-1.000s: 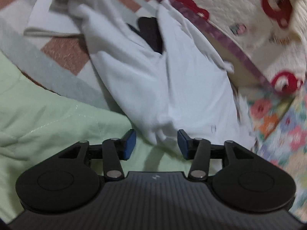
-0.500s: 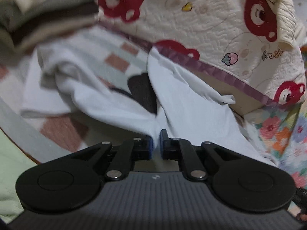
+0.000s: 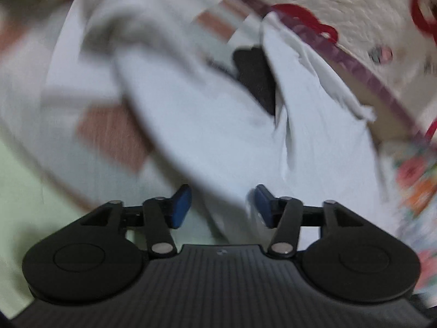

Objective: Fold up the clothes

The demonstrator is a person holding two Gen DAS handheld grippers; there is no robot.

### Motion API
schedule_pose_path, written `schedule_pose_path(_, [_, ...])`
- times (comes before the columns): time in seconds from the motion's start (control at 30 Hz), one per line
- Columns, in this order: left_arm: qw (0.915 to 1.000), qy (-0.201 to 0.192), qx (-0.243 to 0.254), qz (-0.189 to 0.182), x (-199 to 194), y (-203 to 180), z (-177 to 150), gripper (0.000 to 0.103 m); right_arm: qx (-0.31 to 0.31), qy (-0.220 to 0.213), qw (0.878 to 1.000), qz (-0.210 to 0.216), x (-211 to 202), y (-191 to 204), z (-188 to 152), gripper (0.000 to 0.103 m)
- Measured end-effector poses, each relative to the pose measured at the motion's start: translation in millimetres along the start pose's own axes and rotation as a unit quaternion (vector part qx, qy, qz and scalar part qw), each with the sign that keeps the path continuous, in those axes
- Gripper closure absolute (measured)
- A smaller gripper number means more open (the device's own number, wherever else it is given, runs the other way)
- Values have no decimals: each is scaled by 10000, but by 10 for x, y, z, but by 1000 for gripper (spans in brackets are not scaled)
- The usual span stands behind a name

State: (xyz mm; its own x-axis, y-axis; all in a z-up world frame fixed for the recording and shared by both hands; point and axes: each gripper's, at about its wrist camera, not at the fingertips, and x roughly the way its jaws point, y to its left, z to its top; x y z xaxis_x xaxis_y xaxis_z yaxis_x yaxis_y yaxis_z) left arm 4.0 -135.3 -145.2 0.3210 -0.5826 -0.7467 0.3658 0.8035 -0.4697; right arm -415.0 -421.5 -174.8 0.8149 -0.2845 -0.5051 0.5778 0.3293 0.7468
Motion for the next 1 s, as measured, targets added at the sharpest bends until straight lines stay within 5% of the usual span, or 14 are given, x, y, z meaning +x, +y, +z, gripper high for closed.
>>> schedule_pose_path(0.07, [9988, -163, 385, 269, 66, -96, 65, 37, -65, 53, 10000, 11, 62, 21, -24, 58])
schedule_pose_path(0.27, [9964, -643, -549, -34, 164, 45, 159, 32, -260, 212, 9994, 44, 247, 82, -98, 51])
schedule_pose_path(0.3, [9952, -668, -707, -113, 176, 86, 196, 40, -293, 238, 9993, 50, 277, 93, -110, 50])
schedule_pose_path(0.33, [9952, -654, -724, -120, 202, 116, 252, 81, -325, 265, 9991, 55, 308, 103, -122, 50])
schedule_pose_path(0.37, [9955, -635, -695, -95, 218, 134, 305, 102, -358, 291, 9989, 61, 339, 113, -134, 77])
schedule_pose_path(0.4, [9967, -632, -516, 21, 182, 108, 344, 100, -407, 277, 9987, 124, 340, 143, -111, 98])
schedule_pose_path(0.5, [9915, -1292, 91, 67, -325, -65, 407, 100, -322, -203, 9947, 952, -1, 370, 151, 96])
schedule_pose_path(0.6, [9757, -2085, 631, 222, -937, -260, 334, 100, -378, -496, 9878, 1430, -350, 575, 229, 96])
schedule_pose_path(0.73, [9727, -2080, 882, 532, -1106, -254, 193, 100, -1126, 75, 9928, 402, -311, 610, -7, 97])
schedule_pose_path(1.0, [9731, -2049, 690, 797, -1325, -22, 221, 100, -1452, 378, 9885, 196, -320, 755, -89, 97])
